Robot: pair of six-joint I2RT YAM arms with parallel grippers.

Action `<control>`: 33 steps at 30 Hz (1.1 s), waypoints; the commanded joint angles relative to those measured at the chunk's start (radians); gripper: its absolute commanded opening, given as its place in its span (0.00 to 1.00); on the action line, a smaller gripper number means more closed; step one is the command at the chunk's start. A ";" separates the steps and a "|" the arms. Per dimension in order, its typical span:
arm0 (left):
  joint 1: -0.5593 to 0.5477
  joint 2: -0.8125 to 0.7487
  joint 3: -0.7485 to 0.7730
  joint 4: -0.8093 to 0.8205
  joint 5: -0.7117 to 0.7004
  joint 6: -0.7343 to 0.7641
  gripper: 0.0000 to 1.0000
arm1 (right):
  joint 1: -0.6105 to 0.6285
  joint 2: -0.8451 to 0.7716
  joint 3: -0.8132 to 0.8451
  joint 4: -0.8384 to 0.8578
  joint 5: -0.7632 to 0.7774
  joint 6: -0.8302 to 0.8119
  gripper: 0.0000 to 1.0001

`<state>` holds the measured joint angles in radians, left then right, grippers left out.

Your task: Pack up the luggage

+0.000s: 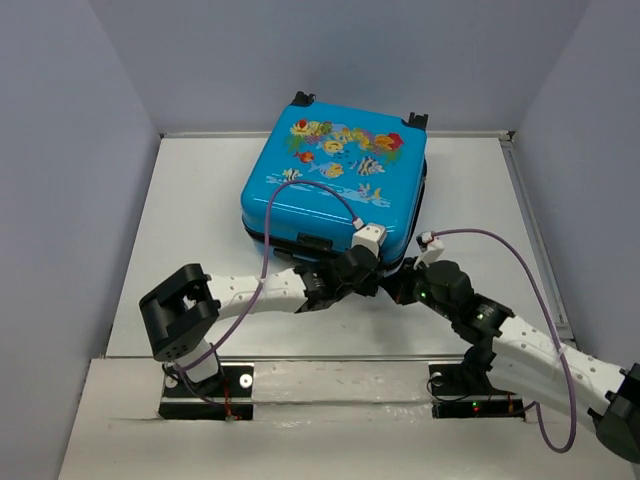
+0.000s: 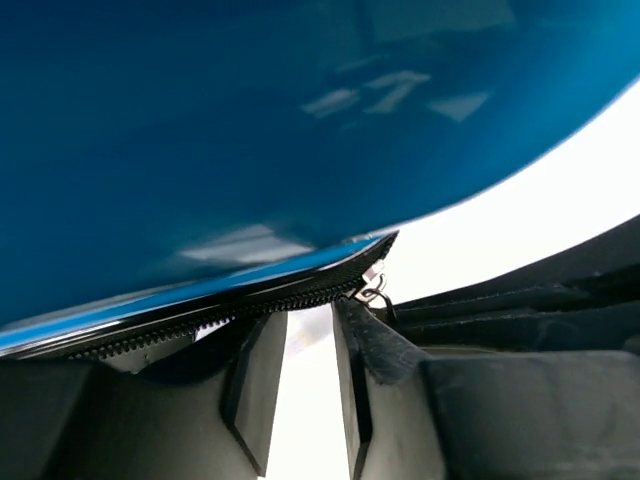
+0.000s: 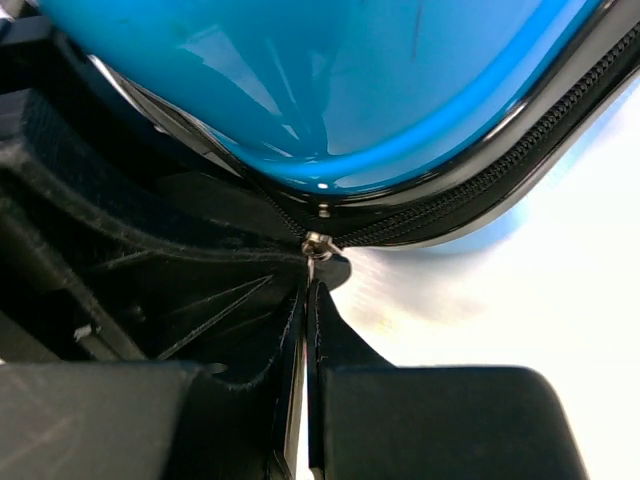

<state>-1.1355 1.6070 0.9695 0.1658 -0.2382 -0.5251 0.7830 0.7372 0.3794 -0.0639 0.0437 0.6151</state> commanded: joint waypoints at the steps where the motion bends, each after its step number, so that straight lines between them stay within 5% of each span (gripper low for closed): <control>1: 0.045 -0.120 -0.004 0.181 -0.009 -0.005 0.46 | 0.137 0.099 0.029 0.093 -0.087 0.100 0.07; 6: 0.049 -0.494 -0.170 -0.088 -0.048 -0.012 0.90 | 0.137 0.064 0.007 0.090 0.031 0.084 0.07; 9: 0.156 -0.688 -0.135 -0.306 0.000 0.031 0.98 | 0.137 0.102 0.024 0.084 0.039 0.069 0.07; 11: 0.296 -0.737 -0.072 -0.368 0.083 0.083 0.99 | 0.137 0.117 0.038 0.084 0.042 0.066 0.07; 12: 0.457 -0.736 -0.028 -0.400 0.147 0.097 0.99 | 0.137 0.120 0.042 0.084 0.044 0.058 0.07; 17: 0.800 -0.609 0.078 -0.404 0.210 0.129 0.99 | 0.137 0.105 0.062 0.076 0.032 0.040 0.07; 21: 1.080 -0.486 0.057 -0.239 0.511 0.054 0.99 | 0.137 0.096 0.055 0.075 0.012 0.035 0.07; 29: 1.123 -0.236 0.127 -0.060 0.729 -0.007 0.99 | 0.137 0.091 0.067 0.067 0.016 0.008 0.07; 33: 1.039 -0.216 0.075 0.006 0.742 -0.035 0.99 | 0.137 0.165 0.104 0.088 0.015 -0.008 0.07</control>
<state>-0.0177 1.3926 1.0576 0.0505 0.3916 -0.5304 0.8982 0.8486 0.4179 0.0231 0.1165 0.6346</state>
